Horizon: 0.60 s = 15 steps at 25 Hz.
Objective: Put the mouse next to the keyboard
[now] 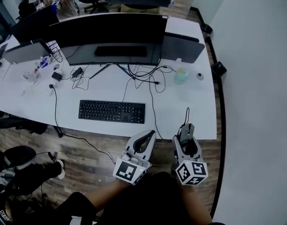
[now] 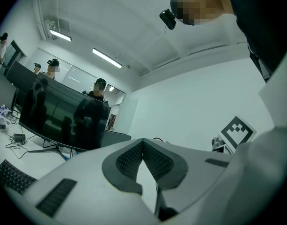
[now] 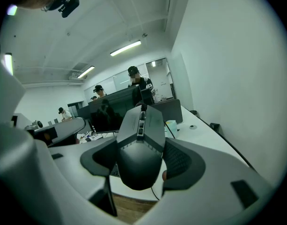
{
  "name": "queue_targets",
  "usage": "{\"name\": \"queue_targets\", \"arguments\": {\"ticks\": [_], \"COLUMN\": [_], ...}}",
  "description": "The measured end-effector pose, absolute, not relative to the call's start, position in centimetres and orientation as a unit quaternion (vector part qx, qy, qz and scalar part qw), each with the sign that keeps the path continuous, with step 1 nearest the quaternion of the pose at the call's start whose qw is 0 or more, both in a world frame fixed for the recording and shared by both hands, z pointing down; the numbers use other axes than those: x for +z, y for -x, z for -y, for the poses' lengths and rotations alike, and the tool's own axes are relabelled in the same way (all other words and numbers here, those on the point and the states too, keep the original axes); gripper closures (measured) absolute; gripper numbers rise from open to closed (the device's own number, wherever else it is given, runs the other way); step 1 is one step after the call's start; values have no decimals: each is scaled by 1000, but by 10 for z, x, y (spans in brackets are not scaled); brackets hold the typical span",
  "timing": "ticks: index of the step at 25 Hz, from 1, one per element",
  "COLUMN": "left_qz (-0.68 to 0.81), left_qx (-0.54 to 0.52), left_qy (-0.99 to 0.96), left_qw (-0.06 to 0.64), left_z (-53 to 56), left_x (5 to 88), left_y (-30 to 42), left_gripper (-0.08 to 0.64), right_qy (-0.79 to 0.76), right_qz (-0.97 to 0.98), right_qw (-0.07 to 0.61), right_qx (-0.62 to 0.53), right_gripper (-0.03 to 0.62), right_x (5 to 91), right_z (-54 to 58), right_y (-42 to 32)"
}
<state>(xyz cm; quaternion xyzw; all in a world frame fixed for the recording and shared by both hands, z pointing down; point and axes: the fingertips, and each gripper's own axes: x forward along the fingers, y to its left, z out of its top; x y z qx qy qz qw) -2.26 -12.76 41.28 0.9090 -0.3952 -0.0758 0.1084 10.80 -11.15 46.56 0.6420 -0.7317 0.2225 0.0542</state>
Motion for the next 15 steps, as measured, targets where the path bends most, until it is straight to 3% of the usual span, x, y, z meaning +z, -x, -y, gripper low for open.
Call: {"name": "queue_targets", "arguments": {"ticks": [15], "left_qz": [424], "left_qx": [-66], "left_qy": [-896], "left_qw": [118], "left_z": [194], "left_x": [435], "left_y": [37], "left_gripper": [557], "right_qy": [-635], "right_qz": [725], "right_qw": [92], "right_qx": [252], "right_gripper": [288], "right_x": [518], "right_z": [174], "right_y": [-96]}}
